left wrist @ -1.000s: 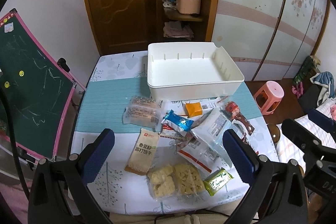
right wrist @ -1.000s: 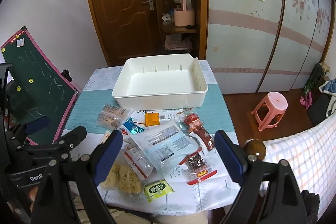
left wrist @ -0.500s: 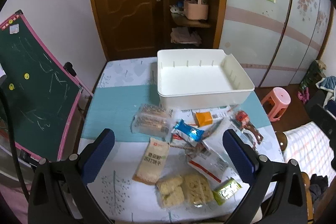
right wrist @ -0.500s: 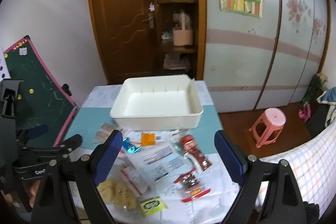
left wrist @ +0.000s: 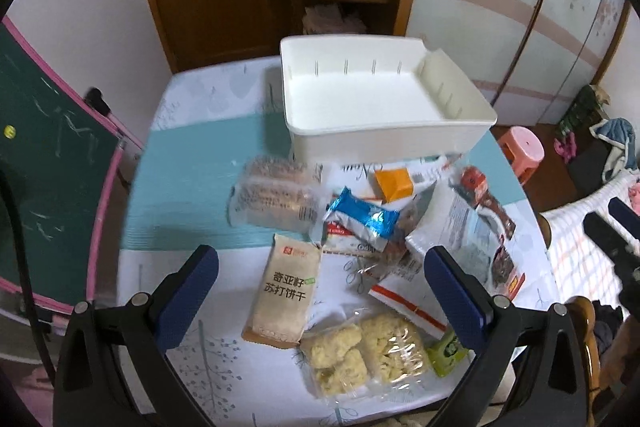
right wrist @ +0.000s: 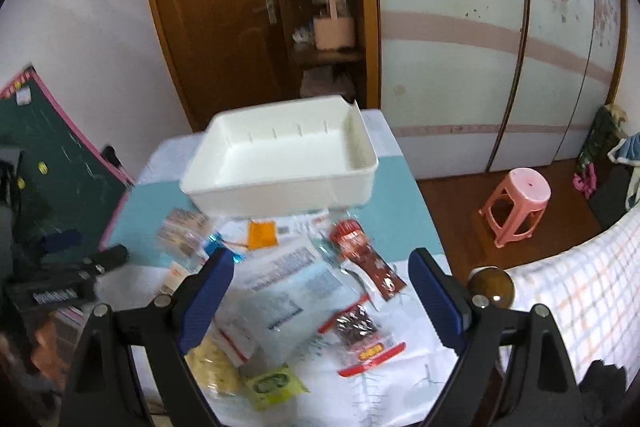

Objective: Organize snacks
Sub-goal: 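Grasp the beige cracker packet with left tool while right tool grasps green packet, then carry both packets into the white tray and open both tools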

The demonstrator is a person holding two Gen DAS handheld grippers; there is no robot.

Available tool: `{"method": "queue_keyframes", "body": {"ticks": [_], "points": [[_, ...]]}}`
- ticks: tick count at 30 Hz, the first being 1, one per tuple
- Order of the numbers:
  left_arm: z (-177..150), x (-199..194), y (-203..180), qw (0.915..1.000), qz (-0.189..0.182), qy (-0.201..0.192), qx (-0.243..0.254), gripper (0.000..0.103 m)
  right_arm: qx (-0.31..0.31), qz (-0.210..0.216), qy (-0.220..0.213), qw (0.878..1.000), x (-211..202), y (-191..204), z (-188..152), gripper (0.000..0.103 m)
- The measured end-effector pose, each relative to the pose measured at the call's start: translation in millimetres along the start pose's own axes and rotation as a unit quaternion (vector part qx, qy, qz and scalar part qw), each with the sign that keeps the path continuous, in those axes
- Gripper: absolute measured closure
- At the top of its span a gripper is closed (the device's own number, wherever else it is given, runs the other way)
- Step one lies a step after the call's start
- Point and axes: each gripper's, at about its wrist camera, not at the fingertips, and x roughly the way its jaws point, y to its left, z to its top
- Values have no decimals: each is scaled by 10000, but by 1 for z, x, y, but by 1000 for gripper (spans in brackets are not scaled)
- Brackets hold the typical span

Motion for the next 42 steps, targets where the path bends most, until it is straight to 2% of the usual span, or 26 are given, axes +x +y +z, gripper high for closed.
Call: {"method": "queue_keyframes", "body": {"ticks": [2, 4, 8, 13, 17, 24, 29, 32, 33, 34, 36, 37, 38, 40, 42], "points": [[-4, 15, 8, 9999, 18, 114, 26, 1, -275, -208, 288, 9990, 18, 3, -11, 13], [-9, 31, 19, 9997, 28, 247, 62, 1, -462, -163, 612, 9969, 34, 3, -27, 13], [-25, 66, 40, 9974, 49, 669, 249, 1, -630, 313, 1496, 9862, 66, 4, -65, 13], [-46, 102, 61, 9913, -61, 1310, 150, 1, -957, 787, 1985, 9722, 80, 17, -94, 13], [-56, 117, 63, 9873, -195, 1574, 30, 1, -1160, 1093, 2168, 9631, 87, 30, -105, 13], [-58, 140, 54, 9842, -92, 1764, 125, 3, -1554, 1233, 2424, 9497, 98, 54, -116, 15], [-54, 155, 53, 9810, -24, 1933, 148, 6, -1762, 1245, 2414, 9461, 99, 72, -120, 15], [-54, 162, 47, 9795, 39, 1998, 264, 11, -2010, 1099, 2427, 9427, 104, 85, -123, 16], [-54, 162, 46, 9794, 34, 1997, 287, 11, -2076, 1062, 2477, 9404, 106, 88, -125, 19], [-53, 162, 45, 9794, 27, 1998, 286, 12, -2132, 1049, 2533, 9378, 109, 90, -128, 26], [-53, 161, 44, 9799, 17, 1972, 307, 15, -2279, 1049, 2496, 9353, 108, 96, -132, 32], [-53, 159, 44, 9804, -2, 1941, 345, 22, -2313, 1084, 2477, 9346, 107, 98, -134, 38], [-52, 157, 41, 9809, -31, 1898, 416, 34, -2342, 1107, 2459, 9340, 106, 100, -135, 41], [-51, 151, 38, 9817, -29, 1830, 533, 49, -2295, 1134, 2451, 9351, 103, 98, -137, 48], [-51, 152, 34, 9819, -29, 1835, 471, 49, -2170, 1185, 2469, 9370, 101, 92, -135, 50]]}}
